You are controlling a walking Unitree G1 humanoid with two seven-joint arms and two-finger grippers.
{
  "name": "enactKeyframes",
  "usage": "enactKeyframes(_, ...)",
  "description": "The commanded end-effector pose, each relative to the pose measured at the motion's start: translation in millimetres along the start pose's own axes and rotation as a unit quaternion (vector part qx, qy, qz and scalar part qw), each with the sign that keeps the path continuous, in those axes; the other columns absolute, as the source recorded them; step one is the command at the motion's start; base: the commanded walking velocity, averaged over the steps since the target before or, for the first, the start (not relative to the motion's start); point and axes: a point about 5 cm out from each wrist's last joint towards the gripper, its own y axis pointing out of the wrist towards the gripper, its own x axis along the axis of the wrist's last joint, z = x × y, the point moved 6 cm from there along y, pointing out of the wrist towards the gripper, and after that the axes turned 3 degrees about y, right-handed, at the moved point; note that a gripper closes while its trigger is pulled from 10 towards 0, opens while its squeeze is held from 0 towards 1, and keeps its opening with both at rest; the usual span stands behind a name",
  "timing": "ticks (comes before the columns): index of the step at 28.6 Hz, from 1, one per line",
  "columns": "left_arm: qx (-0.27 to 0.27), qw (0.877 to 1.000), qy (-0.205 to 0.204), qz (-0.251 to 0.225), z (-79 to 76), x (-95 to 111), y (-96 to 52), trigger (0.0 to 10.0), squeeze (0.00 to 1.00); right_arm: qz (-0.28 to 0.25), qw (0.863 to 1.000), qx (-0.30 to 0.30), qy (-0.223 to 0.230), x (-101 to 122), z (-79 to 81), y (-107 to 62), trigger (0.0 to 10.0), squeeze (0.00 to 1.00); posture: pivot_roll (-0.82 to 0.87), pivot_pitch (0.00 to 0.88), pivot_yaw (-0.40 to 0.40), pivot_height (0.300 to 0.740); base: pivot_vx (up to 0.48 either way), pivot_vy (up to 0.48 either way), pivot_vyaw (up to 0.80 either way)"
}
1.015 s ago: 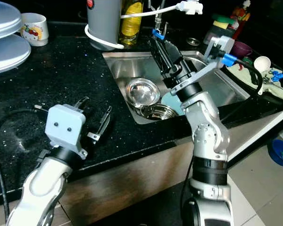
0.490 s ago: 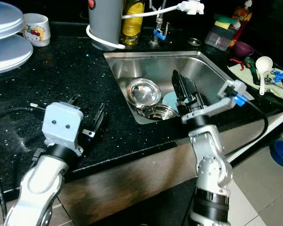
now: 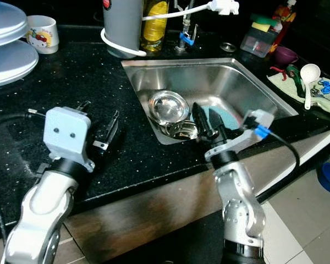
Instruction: Kitchen organization
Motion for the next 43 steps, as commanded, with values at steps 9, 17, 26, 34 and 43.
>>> enactKeyframes(9, -0.035, 0.999, -0.025, 0.02, -21.4, -10, -3.0, 10.0, 0.0, -0.002, 1.0, -0.015, -0.013, -4, 0.8, -1.6, 10.0, 0.0, 0.12, 0.047, -0.178, 0.74, 0.0, 0.0, 0.0)
enactKeyframes(17, -0.064, 0.997, -0.039, 0.01, -36.1, -6, -1.0, 10.0, 0.0, 0.003, 1.0, -0.017, -0.022, -8, 1.2, -0.7, 10.0, 0.0, 0.1, 0.05, -0.187, 0.74, 0.0, 0.0, 0.0)
enactKeyframes(26, -0.082, 0.995, -0.047, 0.012, -45.8, -9, -4.4, 10.0, 0.0, 0.015, 1.0, -0.021, -0.018, -20, 4.4, -5.2, 10.0, 0.0, 0.1, 0.053, -0.18, 0.74, 0.0, 0.0, 0.0)
enactKeyframes(34, -0.081, 0.995, -0.053, 0.012, -47.0, -11, -4.4, 10.0, 0.0, 0.021, 0.999, -0.018, -0.018, -22, 5.3, -5.2, 10.0, 0.0, 0.09, 0.056, -0.182, 0.74, 0.0, 0.0, 0.0)
enactKeyframes(43, -0.079, 0.995, -0.056, 0.012, -47.1, -12, -3.8, 10.0, 0.0, 0.021, 0.999, -0.015, -0.021, -23, 6.1, -4.1, 10.0, 0.0, 0.09, 0.057, -0.183, 0.74, 0.0, 0.0, 0.0)
